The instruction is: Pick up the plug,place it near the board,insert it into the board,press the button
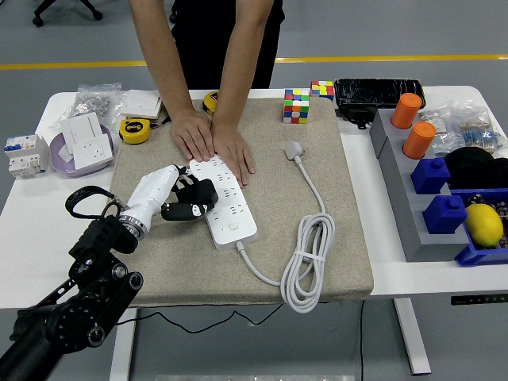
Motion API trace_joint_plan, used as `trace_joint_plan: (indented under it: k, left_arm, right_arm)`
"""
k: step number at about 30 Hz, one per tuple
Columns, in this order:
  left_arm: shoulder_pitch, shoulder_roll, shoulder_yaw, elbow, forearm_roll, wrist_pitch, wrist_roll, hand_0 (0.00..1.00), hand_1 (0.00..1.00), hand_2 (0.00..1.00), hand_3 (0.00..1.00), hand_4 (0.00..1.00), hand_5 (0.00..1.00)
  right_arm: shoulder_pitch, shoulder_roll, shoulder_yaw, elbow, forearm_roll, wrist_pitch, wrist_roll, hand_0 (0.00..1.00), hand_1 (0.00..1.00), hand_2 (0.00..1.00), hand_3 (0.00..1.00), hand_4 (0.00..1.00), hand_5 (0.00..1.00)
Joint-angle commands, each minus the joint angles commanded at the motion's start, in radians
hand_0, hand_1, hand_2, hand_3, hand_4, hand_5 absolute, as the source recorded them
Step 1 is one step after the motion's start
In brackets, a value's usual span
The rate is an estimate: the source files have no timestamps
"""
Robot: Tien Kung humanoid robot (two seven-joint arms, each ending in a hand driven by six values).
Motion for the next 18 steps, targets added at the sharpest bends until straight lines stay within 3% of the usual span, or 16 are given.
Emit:
trace_joint_plan:
  k: [11, 18]
  left_arm:
    - [0.031, 0.010, -0.052, -0.094, -0.051, 0.007, -0.012, 0.475, 0.369, 0.350, 0.397, 0.499, 0.110]
    - [0.069, 0.012, -0.148, -0.139, -0.113, 0.019, -0.027, 0.476, 0.377, 0.349, 0.398, 0.498, 0.109]
  right_arm:
    - [-0.001, 0.001, 0.004, 0.000, -0.002, 0.000, -0.001, 0.861, 0.741, 0.733, 0.763, 0.998, 0.832]
    - [-0.002, 0.003, 0.004, 0.000, 0.001, -0.001, -0.001, 0.861, 0.741, 0.733, 0.762, 0.998, 0.832]
